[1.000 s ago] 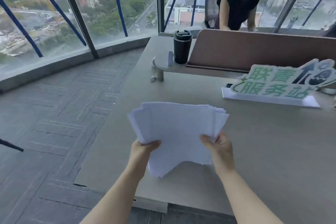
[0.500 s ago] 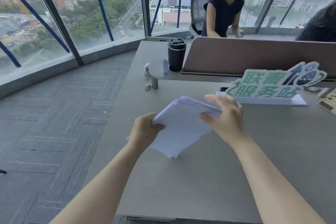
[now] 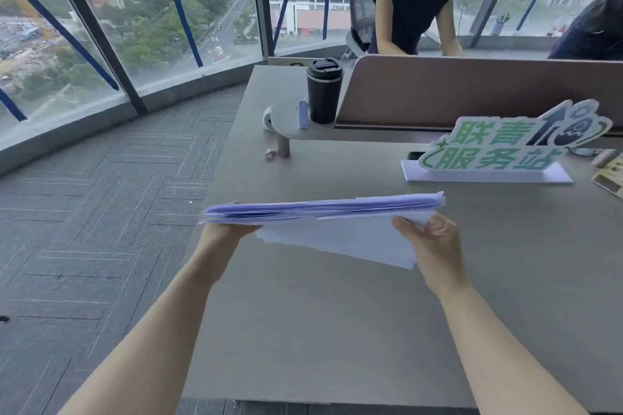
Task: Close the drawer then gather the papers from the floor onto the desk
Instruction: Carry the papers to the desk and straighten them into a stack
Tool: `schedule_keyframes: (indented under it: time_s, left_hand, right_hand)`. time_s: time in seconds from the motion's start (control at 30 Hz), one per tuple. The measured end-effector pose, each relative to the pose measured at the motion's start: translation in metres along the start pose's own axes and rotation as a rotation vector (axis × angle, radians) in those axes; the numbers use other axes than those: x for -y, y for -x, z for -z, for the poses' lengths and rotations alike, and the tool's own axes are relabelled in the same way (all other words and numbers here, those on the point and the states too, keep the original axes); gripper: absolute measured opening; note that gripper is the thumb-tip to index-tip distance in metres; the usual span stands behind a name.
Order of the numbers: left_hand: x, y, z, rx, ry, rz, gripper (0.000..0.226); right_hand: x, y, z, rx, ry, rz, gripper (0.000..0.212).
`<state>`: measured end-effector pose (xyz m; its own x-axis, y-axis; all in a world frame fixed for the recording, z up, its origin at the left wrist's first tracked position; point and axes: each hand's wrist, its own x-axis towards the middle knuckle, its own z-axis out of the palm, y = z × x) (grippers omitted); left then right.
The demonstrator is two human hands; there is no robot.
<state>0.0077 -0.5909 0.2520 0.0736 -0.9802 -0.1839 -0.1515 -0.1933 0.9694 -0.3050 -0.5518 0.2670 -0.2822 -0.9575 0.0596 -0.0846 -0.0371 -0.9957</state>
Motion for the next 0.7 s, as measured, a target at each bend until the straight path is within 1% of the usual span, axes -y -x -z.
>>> schedule_keyframes:
  time_s: [0.07, 0.13, 0.17, 0.27, 0.33, 0.43, 0.53, 0.6, 0.7]
  left_hand:
    - [-0.002, -0.002, -0.009, -0.097, 0.046, -0.026, 0.029]
    - [0.006, -0.003, -0.017, -0.140, 0.092, -0.046, 0.019]
    - [0.016, -0.002, -0.023, -0.150, 0.098, -0.022, 0.017]
    - [0.059, 0.007, -0.044, -0.174, 0.075, 0.109, 0.021]
    - [0.077, 0.013, -0.057, -0.215, 0.083, 0.128, 0.024]
    - [0.088, 0.011, -0.064, -0.271, 0.112, 0.127, 0.020]
    - [0.094, 0.012, -0.064, -0.238, 0.133, 0.176, 0.017]
    - [0.100, 0.013, -0.064, -0.227, 0.101, 0.212, 0.013]
    - [0.097, 0.006, -0.059, -0.228, 0.072, 0.196, 0.011]
  right_hand:
    - [-0.001, -0.006, 0.005, -0.002, -0.024, 0.019, 0.027]
    - [-0.013, -0.008, 0.007, 0.012, -0.012, -0.020, 0.018]
    - [-0.026, -0.006, 0.006, 0.011, 0.001, -0.078, 0.014]
    - [-0.078, 0.011, -0.001, -0.007, 0.029, -0.312, 0.010]
    - [-0.100, 0.021, -0.004, -0.037, 0.039, -0.386, 0.010]
    - [-0.108, 0.022, -0.005, -0.084, 0.041, -0.371, 0.011]
    - [-0.113, 0.026, -0.004, -0.038, 0.084, -0.407, 0.011]
    - [-0.121, 0.032, -0.005, -0.007, 0.163, -0.454, 0.011]
    - [-0.119, 0.026, -0.013, 0.033, 0.243, -0.437, 0.013]
